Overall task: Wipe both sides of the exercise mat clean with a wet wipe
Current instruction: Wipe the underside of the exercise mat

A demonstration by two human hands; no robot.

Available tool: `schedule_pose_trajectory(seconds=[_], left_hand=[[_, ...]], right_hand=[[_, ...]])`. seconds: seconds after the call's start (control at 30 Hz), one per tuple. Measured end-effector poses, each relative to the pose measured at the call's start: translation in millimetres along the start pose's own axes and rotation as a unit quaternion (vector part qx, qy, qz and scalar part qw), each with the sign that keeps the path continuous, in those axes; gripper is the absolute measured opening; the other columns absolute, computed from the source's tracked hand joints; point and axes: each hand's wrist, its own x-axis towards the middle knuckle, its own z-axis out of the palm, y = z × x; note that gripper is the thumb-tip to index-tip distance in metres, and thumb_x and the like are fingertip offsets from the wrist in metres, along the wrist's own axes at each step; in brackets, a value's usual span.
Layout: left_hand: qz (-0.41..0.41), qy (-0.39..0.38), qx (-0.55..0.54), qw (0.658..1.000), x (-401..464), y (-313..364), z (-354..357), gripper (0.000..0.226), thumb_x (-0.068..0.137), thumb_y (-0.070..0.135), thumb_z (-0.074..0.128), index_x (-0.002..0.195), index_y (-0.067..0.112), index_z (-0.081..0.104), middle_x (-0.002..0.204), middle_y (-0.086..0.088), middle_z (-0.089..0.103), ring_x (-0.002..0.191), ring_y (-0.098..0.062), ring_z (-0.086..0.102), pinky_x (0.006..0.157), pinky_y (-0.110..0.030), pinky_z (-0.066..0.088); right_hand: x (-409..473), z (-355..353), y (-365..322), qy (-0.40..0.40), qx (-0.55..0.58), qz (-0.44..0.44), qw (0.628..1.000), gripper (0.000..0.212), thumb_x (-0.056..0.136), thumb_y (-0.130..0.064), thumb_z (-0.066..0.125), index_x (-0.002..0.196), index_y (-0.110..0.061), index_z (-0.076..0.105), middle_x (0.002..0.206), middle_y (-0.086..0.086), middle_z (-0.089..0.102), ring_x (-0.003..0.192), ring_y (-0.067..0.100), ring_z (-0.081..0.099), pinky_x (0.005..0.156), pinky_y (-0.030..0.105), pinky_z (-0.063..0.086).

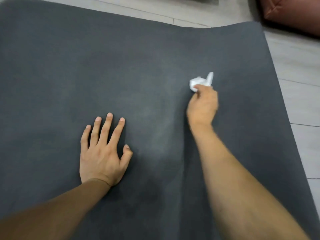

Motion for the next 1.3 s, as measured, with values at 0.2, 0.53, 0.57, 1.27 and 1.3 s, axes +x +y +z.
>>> schedule_pose_trajectory(seconds=[0.2,0.53,0.57,1.27,1.3], left_hand=[[0.001,0.001,-0.001,1.000,1.2,-0.5,0.1,0.070,0.092,0.045,0.036,0.159,0.025,0.038,0.167,-0.008,0.031,0.155,-0.032,0.026,0.126,-0.054,0.017],[-0.003,0.011,-0.009,1.000,1.1,-0.1,1.2,0.069,0.092,0.045,0.037,0.158,0.024,0.040,0.166,-0.008,0.033,0.155,-0.033,0.026,0.126,-0.053,0.018],[-0.005,0.008,-0.011,1.000,0.8,0.1,0.9,0.069,0.092,0.045,0.037,0.158,0.024,0.040,0.166,-0.008,0.033,0.155,-0.032,0.026,0.126,-0.053,0.018],[-0.008,0.014,-0.008,1.000,1.0,0.4,2.0,0.069,0.092,0.046,0.036,0.158,0.026,0.039,0.167,-0.006,0.032,0.155,-0.031,0.025,0.127,-0.051,0.016],[-0.009,0.013,-0.010,1.000,1.5,0.4,1.7,0.069,0.092,0.046,0.036,0.158,0.026,0.039,0.167,-0.006,0.032,0.155,-0.031,0.025,0.127,-0.051,0.016]], right_hand=[[-55.4,31.1,-93.2,-0.171,0.082,-0.272,0.943,0.022,0.078,-0.002,0.057,0.091,-0.012,0.072,0.090,0.004,0.068,0.077,0.030,0.057,0.072,0.038,0.045],[-3.5,-22.2,33.9,-0.034,-0.100,-0.005,0.994,0.026,0.078,-0.005,0.050,0.090,-0.012,0.071,0.095,0.015,0.069,0.076,0.037,0.057,0.071,0.042,0.046],[-15.1,-10.2,9.3,-0.022,-0.050,-0.001,0.999,0.024,0.075,-0.003,0.052,0.086,-0.012,0.071,0.094,0.014,0.070,0.075,0.037,0.058,0.071,0.041,0.047],[-60.7,0.2,-41.5,-0.043,0.116,-0.135,0.983,0.027,0.079,0.002,0.052,0.088,-0.010,0.074,0.096,0.007,0.073,0.087,0.028,0.066,0.084,0.039,0.053],[-79.1,3.1,-65.2,-0.088,0.123,-0.176,0.973,0.026,0.081,-0.001,0.051,0.090,-0.010,0.073,0.095,0.005,0.071,0.087,0.027,0.064,0.082,0.039,0.051]])
